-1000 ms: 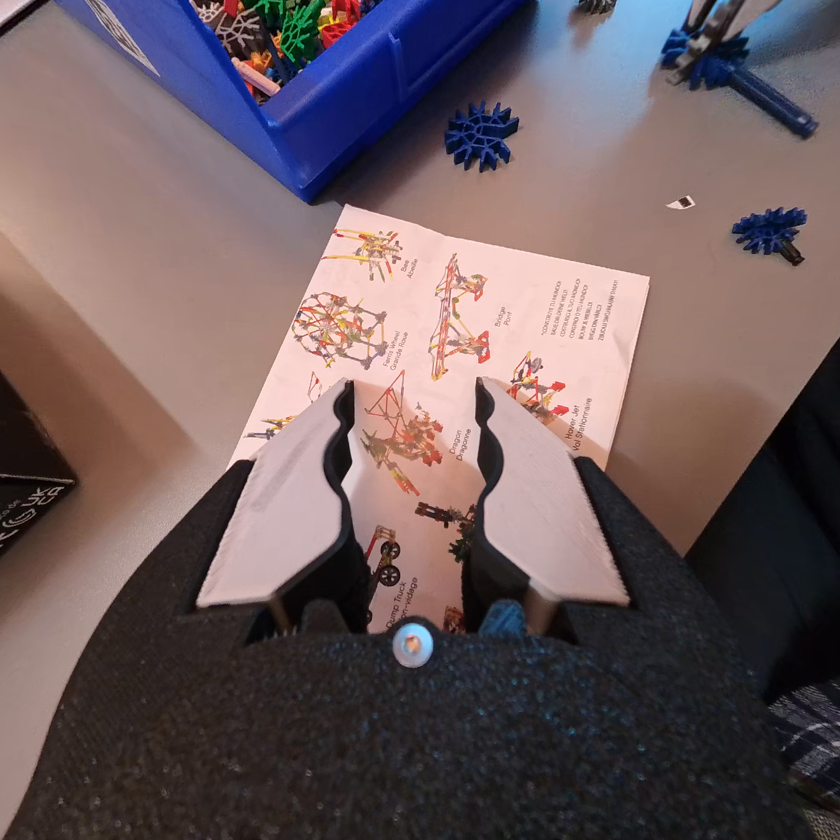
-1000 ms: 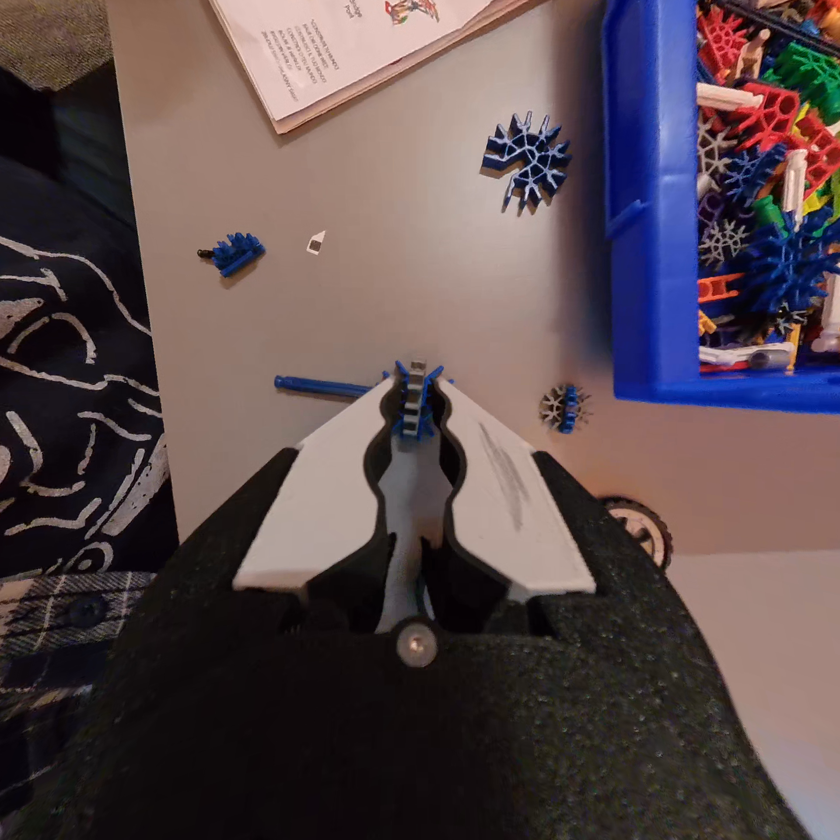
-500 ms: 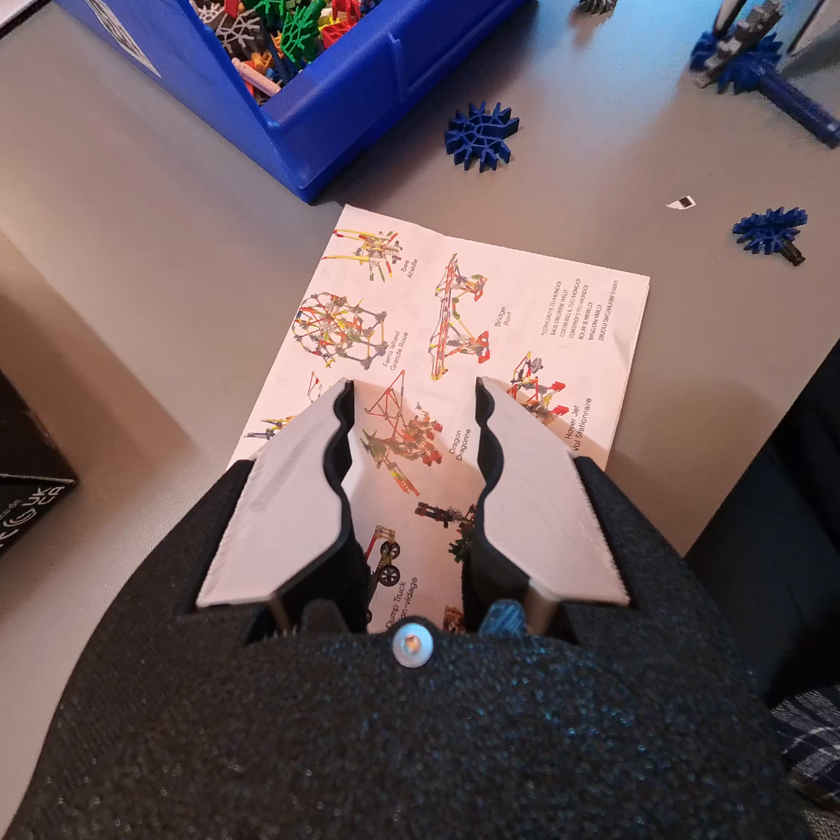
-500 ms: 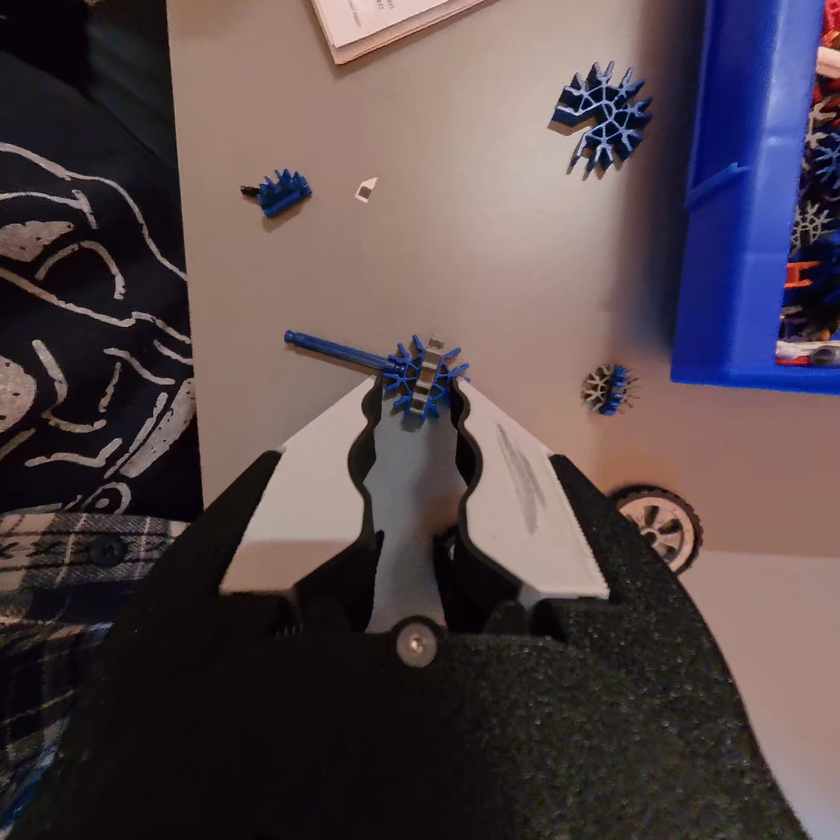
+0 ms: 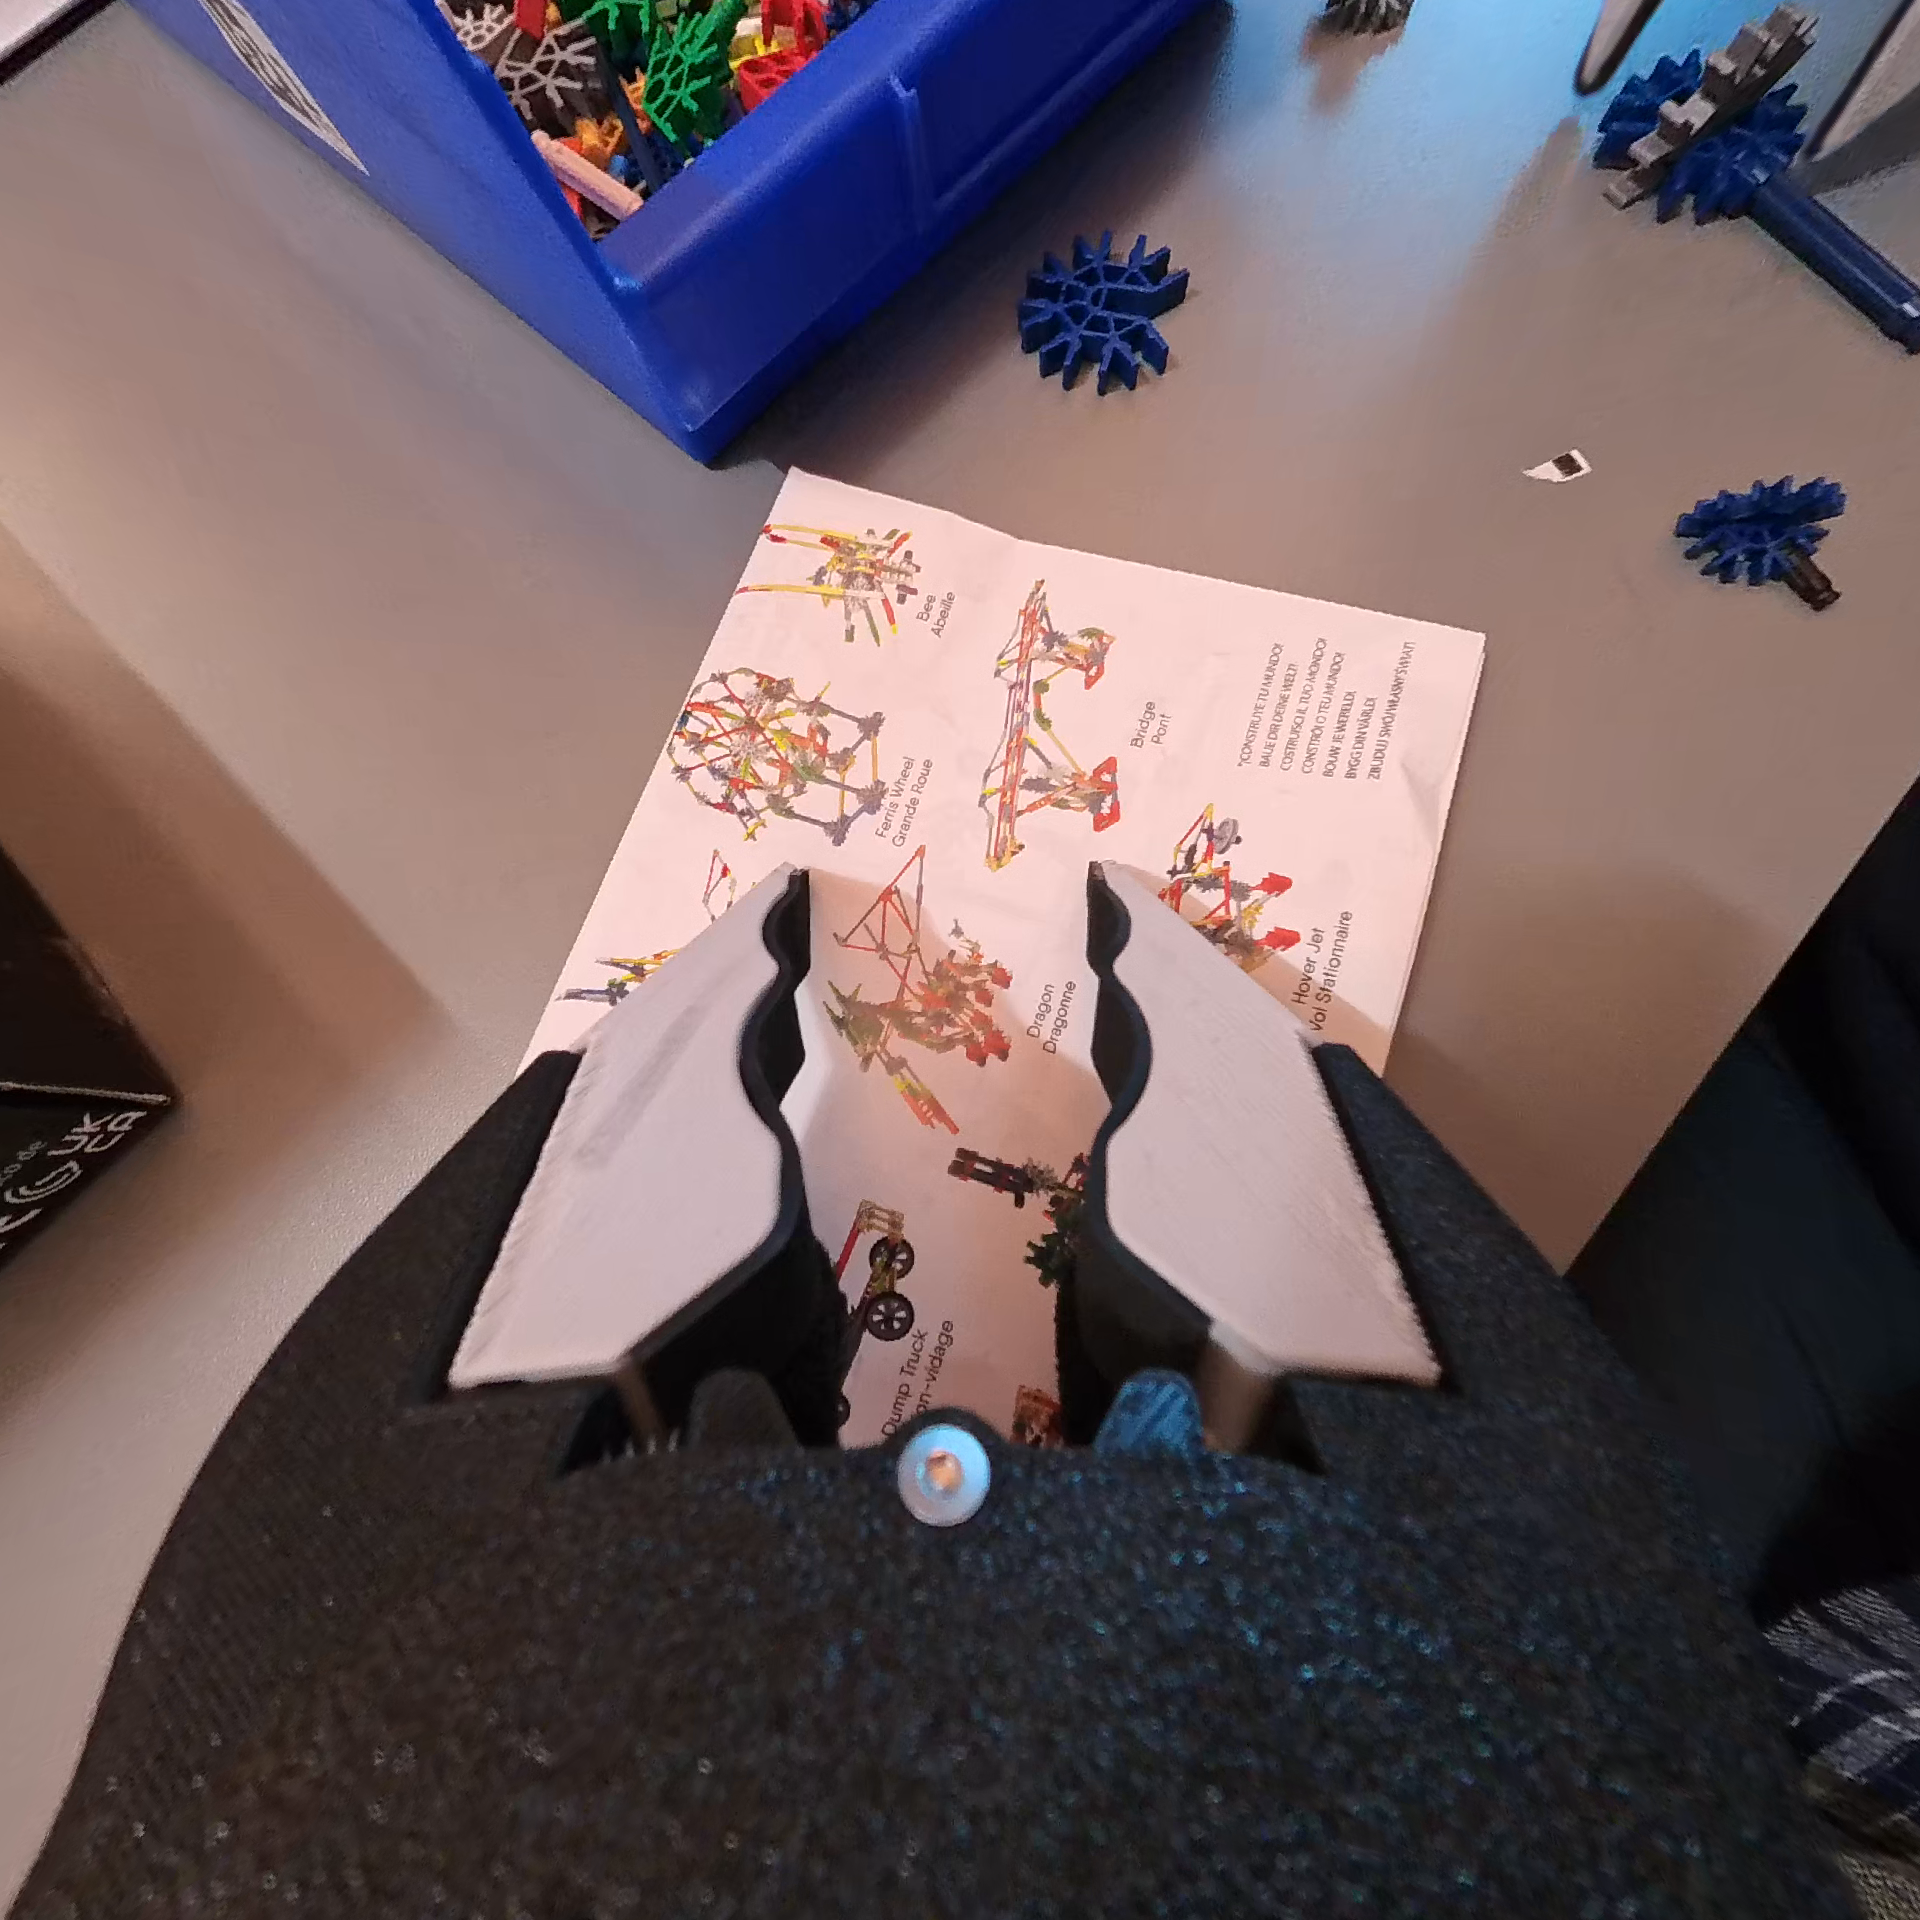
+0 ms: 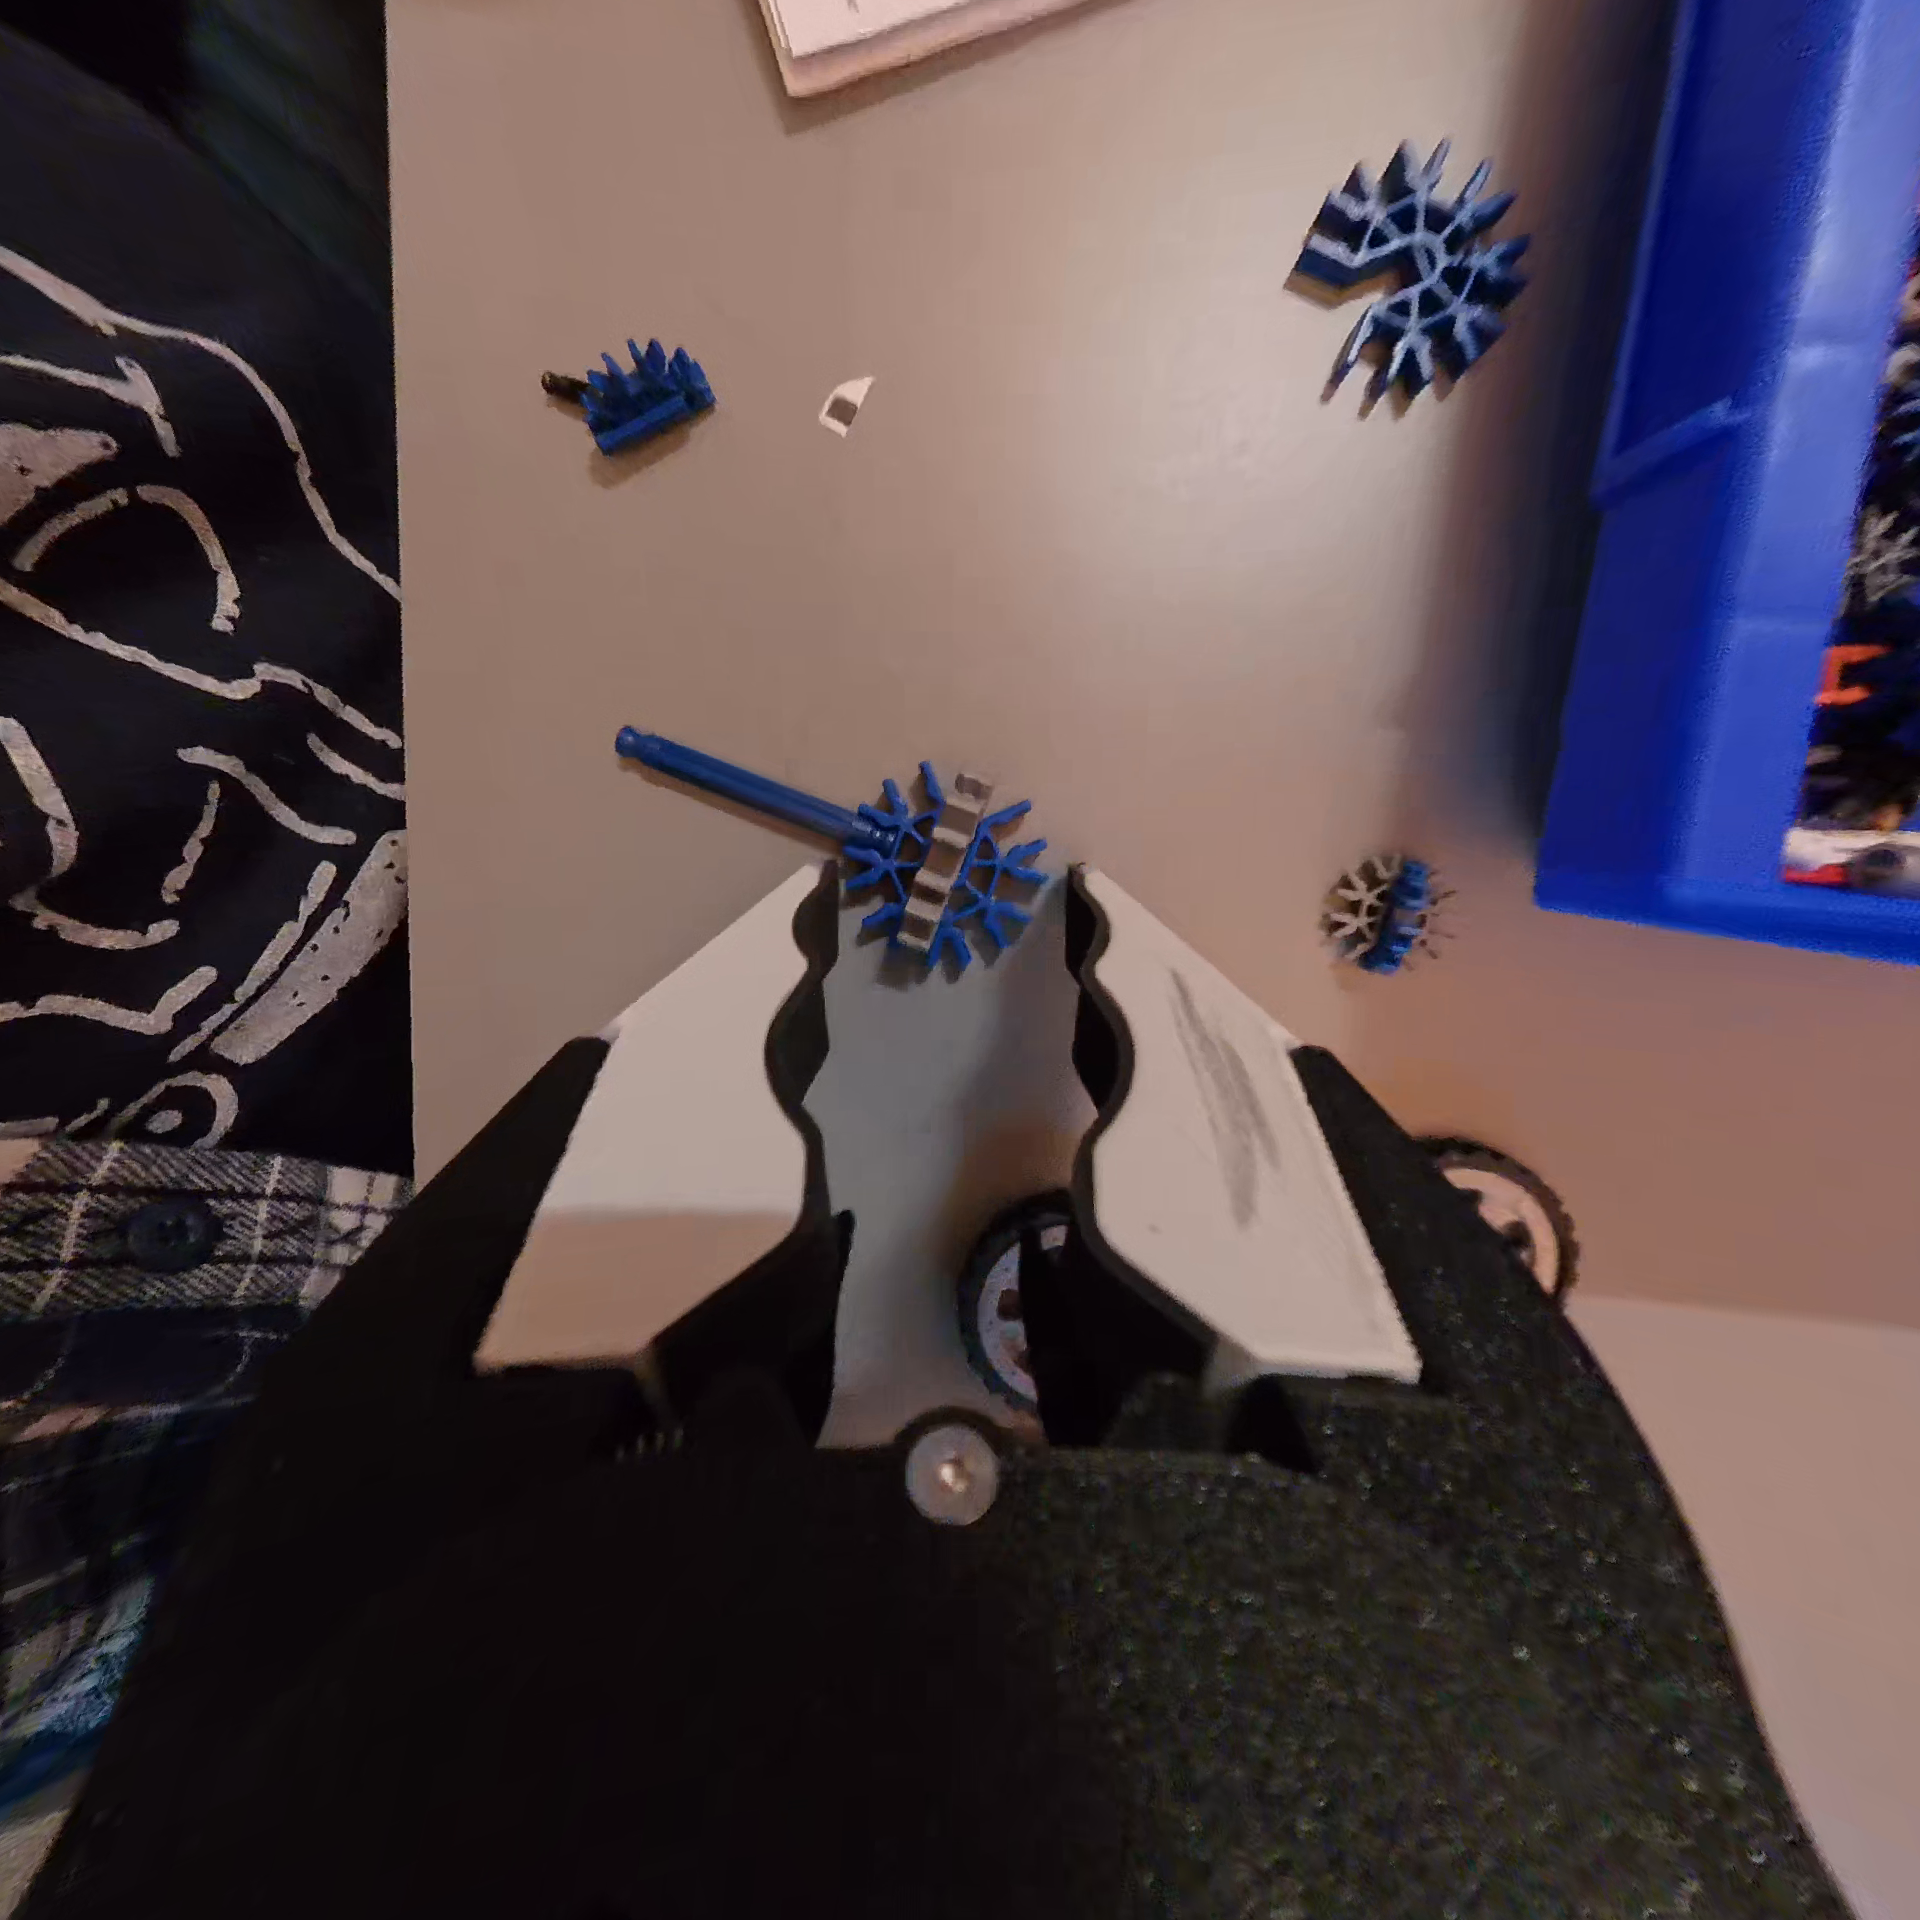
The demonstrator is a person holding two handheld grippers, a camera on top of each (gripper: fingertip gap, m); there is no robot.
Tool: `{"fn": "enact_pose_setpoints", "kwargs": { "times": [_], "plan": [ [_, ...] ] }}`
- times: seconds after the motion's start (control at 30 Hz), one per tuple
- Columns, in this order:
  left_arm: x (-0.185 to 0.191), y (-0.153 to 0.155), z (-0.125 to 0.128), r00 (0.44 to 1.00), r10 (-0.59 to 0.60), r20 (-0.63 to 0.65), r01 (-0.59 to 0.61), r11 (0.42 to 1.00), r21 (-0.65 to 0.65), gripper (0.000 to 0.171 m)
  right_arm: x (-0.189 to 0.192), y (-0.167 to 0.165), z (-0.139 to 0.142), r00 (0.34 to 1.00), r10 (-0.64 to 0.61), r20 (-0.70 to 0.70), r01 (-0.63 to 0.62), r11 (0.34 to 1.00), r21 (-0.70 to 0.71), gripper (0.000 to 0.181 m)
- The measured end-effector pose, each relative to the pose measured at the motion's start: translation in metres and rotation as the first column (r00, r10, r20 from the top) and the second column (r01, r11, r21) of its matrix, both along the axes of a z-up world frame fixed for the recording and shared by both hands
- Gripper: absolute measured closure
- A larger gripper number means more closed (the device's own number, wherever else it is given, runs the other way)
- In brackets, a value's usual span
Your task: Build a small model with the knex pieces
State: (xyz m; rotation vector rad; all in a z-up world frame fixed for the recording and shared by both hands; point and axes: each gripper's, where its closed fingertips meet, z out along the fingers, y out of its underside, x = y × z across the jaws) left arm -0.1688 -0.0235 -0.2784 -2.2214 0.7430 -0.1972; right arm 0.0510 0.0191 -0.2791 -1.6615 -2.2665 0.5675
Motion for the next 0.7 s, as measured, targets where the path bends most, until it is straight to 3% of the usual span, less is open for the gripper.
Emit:
{"fn": "enact_pose_setpoints", "kwargs": {
  "times": [0.3, 0.47, 0.7],
  "plan": [
    [0.001, 0.0, 0.0, 1.0, -0.002, 0.002, 0.002, 1.0, -0.001, 0.12, 0.019, -0.016, 0.001, 0.999, 0.013, 0.041, -0.011, 0.998, -0.058, 0.139],
    [0.001, 0.0, 0.0, 1.0, -0.001, 0.001, 0.001, 1.0, 0.001, 0.12, 0.013, -0.006, 0.007, 0.999, -0.041, -0.006, 0.04, 0.999, -0.036, 0.132],
    [0.0, 0.001, 0.0, 1.0, 0.002, 0.002, -0.002, 1.0, -0.001, 0.12, 0.015, -0.021, -0.001, 1.0, 0.015, 0.012, -0.014, 0.999, -0.047, 0.135]
  ]
}}
